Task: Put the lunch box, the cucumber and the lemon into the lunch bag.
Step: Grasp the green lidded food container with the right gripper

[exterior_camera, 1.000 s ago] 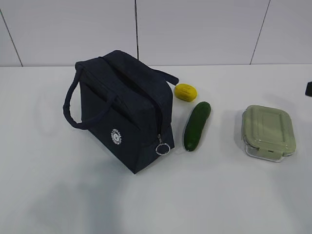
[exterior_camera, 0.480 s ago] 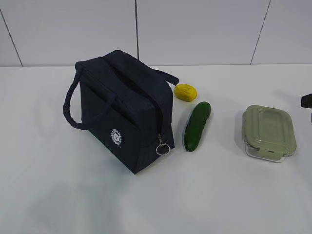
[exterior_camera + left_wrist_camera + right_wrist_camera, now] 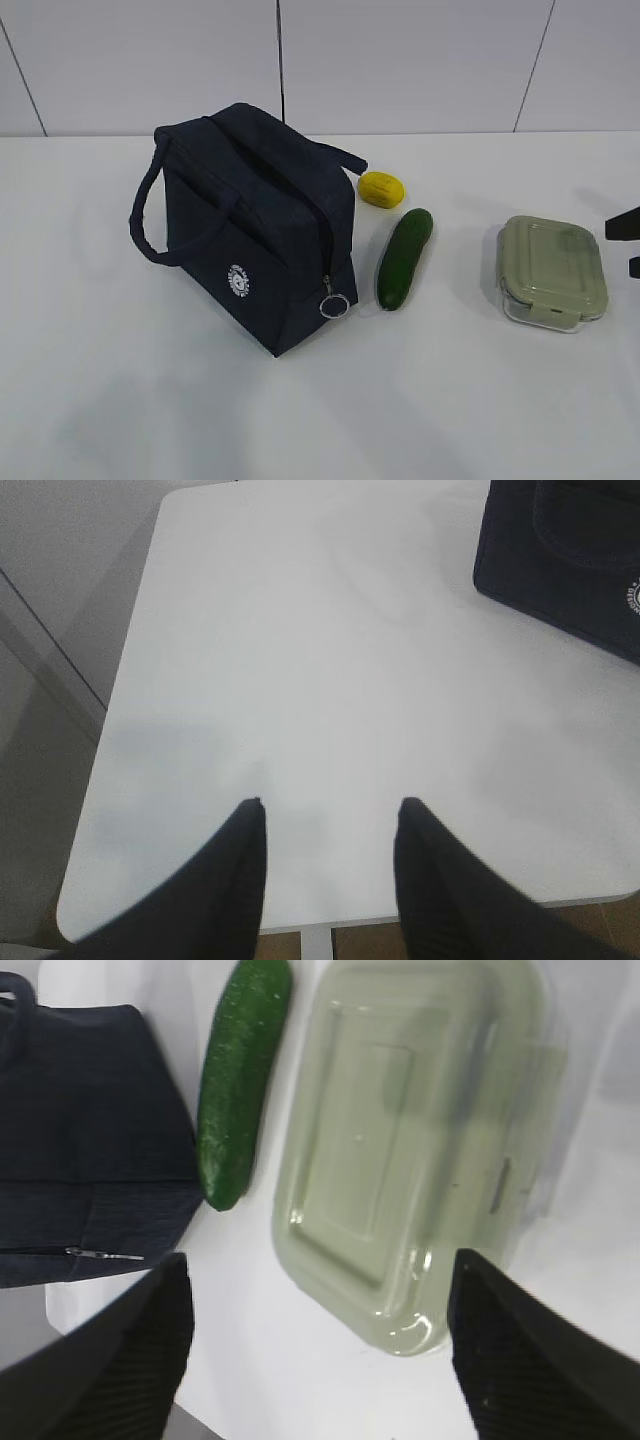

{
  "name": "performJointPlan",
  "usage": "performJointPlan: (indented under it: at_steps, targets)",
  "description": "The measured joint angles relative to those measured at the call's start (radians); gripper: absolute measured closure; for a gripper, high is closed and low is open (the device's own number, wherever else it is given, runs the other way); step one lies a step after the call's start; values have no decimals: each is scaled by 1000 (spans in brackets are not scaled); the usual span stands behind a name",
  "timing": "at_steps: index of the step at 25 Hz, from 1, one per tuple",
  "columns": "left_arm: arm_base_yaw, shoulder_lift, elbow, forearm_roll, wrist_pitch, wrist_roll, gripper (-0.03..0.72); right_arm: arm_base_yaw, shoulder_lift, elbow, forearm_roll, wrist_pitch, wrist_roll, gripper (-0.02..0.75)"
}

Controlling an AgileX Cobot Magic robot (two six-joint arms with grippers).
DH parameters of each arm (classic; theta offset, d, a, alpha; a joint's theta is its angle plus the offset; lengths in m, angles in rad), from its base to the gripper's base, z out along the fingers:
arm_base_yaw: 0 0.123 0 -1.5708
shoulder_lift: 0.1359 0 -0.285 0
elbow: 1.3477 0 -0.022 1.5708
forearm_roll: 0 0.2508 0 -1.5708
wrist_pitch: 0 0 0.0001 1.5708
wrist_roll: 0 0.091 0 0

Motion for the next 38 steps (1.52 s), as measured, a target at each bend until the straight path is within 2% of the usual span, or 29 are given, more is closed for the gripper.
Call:
performJointPlan:
  at_steps: [13, 23, 38]
  targets:
    - [0, 0, 0, 0, 0, 0, 379, 0, 119, -57, -3, -4, -12, 142]
    - [0, 0, 0, 0, 0, 0, 379, 0, 209, -110, 36, -7, -21, 143]
    - [0, 0, 0, 0, 0, 0, 379, 0, 214, -116, 97, -9, -23, 146]
